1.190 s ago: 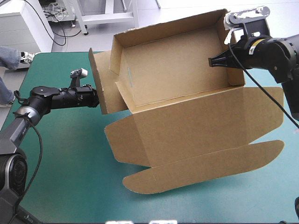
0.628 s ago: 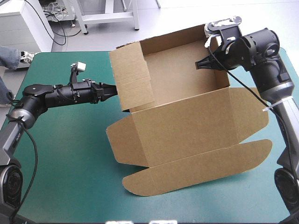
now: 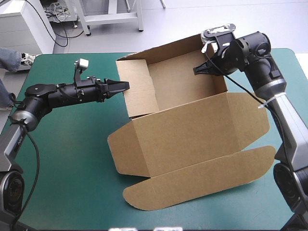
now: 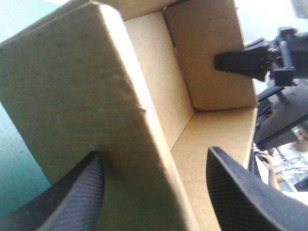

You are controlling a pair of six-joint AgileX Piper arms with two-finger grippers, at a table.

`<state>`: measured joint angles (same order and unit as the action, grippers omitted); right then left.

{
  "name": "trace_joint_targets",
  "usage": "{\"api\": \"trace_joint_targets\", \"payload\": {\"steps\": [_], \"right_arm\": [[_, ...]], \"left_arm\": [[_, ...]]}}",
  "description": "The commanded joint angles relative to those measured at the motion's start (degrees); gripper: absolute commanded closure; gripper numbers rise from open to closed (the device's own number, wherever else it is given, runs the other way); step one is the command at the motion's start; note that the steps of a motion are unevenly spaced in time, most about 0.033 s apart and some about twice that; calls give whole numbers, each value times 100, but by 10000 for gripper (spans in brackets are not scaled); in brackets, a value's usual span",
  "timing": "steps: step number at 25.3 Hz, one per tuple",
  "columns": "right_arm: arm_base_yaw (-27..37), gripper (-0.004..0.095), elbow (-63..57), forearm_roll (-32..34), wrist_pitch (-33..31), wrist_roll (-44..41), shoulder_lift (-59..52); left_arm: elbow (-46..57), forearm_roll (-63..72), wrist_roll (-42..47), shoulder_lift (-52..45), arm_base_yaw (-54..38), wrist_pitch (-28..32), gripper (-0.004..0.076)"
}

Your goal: Fold the box

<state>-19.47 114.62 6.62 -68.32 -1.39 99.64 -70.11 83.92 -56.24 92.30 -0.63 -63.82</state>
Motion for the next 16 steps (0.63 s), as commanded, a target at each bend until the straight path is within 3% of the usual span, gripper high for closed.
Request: {"api": "trace_joint_targets", "payload": {"steps": [1, 7, 14, 16], "right_arm": [[-129, 929, 167, -95, 456, 8, -276], [-449, 927, 167, -95, 537, -87, -276], [-737, 927, 167, -93, 697, -404, -273], [-773, 927, 167, -167, 697, -569, -250]], "left_arm": [[-495, -595, 767, -273, 317, 422, 286], [-1238, -2516, 2307, -273, 789, 994, 303], [-2136, -5332, 4504, -263, 1349, 959, 349], [-2414, -6811, 5377, -263, 1735, 793, 414]]}}
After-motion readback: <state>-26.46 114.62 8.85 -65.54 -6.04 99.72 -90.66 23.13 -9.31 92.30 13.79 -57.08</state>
